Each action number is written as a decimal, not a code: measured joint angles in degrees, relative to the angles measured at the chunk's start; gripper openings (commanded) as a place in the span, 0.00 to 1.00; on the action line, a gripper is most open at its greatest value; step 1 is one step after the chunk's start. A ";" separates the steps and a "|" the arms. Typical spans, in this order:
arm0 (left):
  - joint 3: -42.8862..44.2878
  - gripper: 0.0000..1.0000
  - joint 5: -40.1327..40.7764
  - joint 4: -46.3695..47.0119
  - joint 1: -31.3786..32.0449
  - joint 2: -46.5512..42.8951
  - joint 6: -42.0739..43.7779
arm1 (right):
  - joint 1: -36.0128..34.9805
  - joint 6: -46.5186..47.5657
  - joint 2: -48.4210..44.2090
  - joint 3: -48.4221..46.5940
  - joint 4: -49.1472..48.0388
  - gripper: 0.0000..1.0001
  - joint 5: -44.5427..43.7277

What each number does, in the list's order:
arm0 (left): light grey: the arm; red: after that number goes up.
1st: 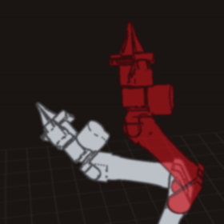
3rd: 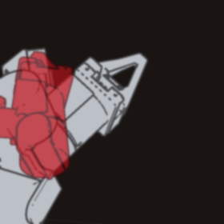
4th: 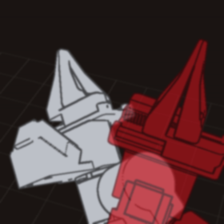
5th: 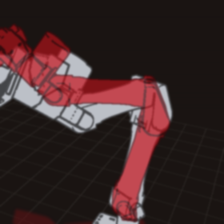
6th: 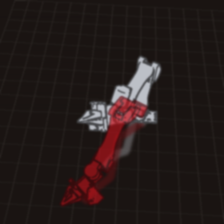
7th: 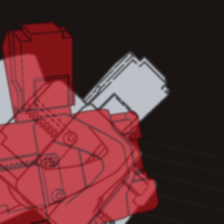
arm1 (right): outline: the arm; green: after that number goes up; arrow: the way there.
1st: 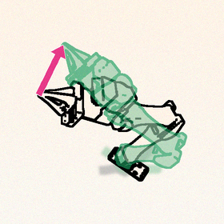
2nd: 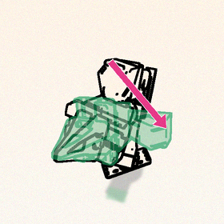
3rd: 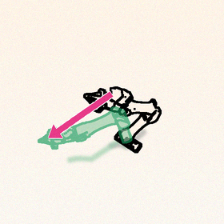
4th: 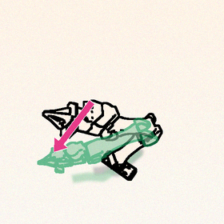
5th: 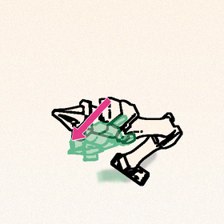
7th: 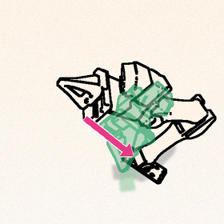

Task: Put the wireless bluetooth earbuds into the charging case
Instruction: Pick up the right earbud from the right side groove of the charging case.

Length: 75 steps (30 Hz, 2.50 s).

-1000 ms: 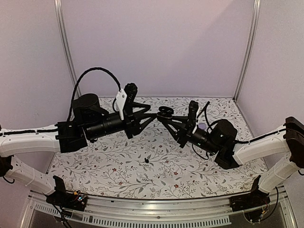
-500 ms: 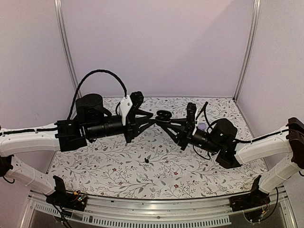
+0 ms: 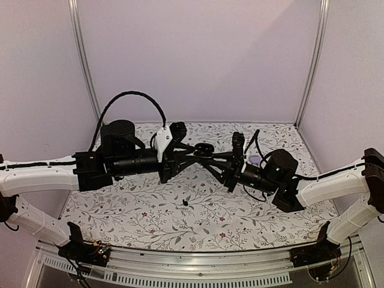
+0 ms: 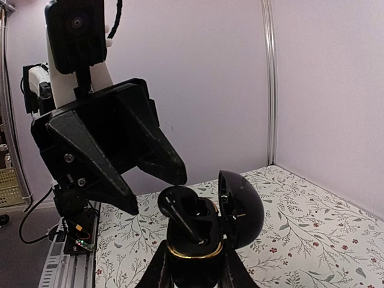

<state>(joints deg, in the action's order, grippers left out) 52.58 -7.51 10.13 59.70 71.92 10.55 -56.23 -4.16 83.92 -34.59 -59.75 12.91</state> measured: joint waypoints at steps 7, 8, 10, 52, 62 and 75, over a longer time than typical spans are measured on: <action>0.00 0.32 -0.87 -0.17 0.00 0.79 0.39 | 0.00 0.48 0.00 -0.33 0.28 0.00 1.27; 0.00 0.32 -0.87 -0.20 0.00 0.94 0.37 | 0.00 0.50 0.00 -0.33 0.31 0.00 1.38; 0.02 0.32 -0.85 -0.20 0.00 1.03 0.37 | 0.00 0.57 0.00 -0.33 0.46 0.00 1.51; 2.56 0.08 -0.92 -5.60 -0.07 1.70 2.29 | 0.00 6.64 0.37 -1.55 6.86 0.00 3.96; 5.01 0.08 -1.11 -13.33 -0.09 1.70 4.48 | 0.00 11.04 -0.85 -1.55 11.47 0.00 3.91; 7.80 0.07 1.01 -18.10 0.35 3.91 5.57 | 0.00 17.53 -1.62 -1.57 15.47 0.00 1.66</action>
<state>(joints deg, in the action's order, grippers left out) 60.38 -6.50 -7.97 60.05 75.83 16.12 -56.23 13.37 82.30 -36.16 -44.27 14.57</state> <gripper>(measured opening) 0.147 0.198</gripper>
